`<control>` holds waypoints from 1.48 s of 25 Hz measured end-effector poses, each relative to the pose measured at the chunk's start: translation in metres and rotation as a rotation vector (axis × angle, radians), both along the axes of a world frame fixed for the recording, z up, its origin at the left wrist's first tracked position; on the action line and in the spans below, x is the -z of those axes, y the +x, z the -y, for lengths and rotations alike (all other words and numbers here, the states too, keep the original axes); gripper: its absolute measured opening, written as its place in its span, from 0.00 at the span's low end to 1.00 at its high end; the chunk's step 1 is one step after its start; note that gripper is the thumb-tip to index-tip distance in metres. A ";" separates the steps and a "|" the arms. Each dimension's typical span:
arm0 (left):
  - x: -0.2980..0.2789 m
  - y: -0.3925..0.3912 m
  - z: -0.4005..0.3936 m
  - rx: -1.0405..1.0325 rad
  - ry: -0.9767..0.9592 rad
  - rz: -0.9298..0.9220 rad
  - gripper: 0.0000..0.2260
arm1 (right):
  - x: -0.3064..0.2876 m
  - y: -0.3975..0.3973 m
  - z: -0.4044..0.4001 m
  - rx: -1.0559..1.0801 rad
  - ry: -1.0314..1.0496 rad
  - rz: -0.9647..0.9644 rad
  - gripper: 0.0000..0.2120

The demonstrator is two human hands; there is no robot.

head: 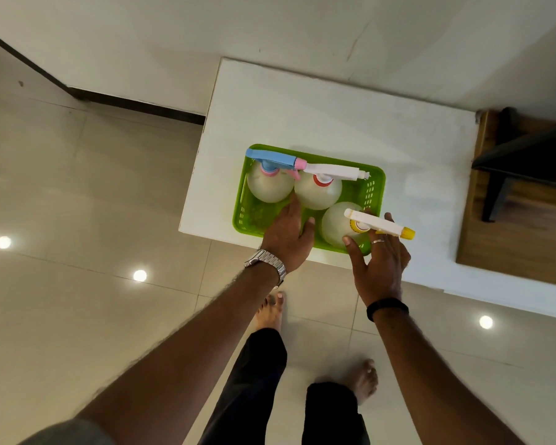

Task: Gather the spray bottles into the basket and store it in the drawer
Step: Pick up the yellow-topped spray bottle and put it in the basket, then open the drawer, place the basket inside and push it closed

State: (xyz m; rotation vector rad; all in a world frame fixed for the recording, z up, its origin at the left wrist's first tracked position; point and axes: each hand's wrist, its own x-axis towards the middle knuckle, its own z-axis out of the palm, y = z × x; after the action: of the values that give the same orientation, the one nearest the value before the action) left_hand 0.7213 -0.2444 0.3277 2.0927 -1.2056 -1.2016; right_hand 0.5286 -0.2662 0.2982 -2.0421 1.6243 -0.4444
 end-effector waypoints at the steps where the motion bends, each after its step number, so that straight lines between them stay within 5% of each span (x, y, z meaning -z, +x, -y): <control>1: -0.001 0.000 0.000 -0.001 -0.014 0.002 0.28 | -0.001 -0.001 0.000 0.001 0.033 0.057 0.19; 6: -0.009 0.008 -0.022 -0.050 -0.089 0.049 0.26 | -0.006 -0.024 -0.014 0.141 0.114 0.187 0.28; 13: -0.002 0.009 -0.112 -0.193 -0.362 0.146 0.20 | 0.008 -0.082 -0.064 0.281 0.059 0.158 0.14; 19: 0.059 0.033 -0.164 -0.776 0.084 -0.079 0.18 | 0.043 -0.097 -0.108 0.206 0.518 -0.096 0.22; 22: 0.089 0.079 -0.147 -0.959 0.267 -0.092 0.23 | 0.063 -0.079 -0.113 0.085 0.557 -0.104 0.26; 24: 0.105 0.108 -0.129 -1.073 0.216 -0.098 0.21 | 0.072 -0.063 -0.114 0.058 0.511 -0.087 0.26; 28: 0.119 0.132 -0.118 -1.002 0.003 -0.043 0.19 | 0.080 -0.045 -0.117 -0.008 0.408 -0.117 0.25; 35: 0.108 0.130 -0.129 -0.918 -0.015 0.058 0.20 | 0.075 -0.007 -0.123 0.087 0.205 -0.111 0.24; 37: 0.101 0.099 -0.145 -0.744 -0.029 0.228 0.27 | 0.069 0.000 -0.129 0.081 0.106 -0.143 0.24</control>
State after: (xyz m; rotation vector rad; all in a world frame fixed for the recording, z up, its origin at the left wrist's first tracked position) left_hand 0.8201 -0.0998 0.2267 2.3701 -0.4188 -0.6085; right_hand 0.5286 -0.1371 0.2290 -1.9739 1.7805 -0.2382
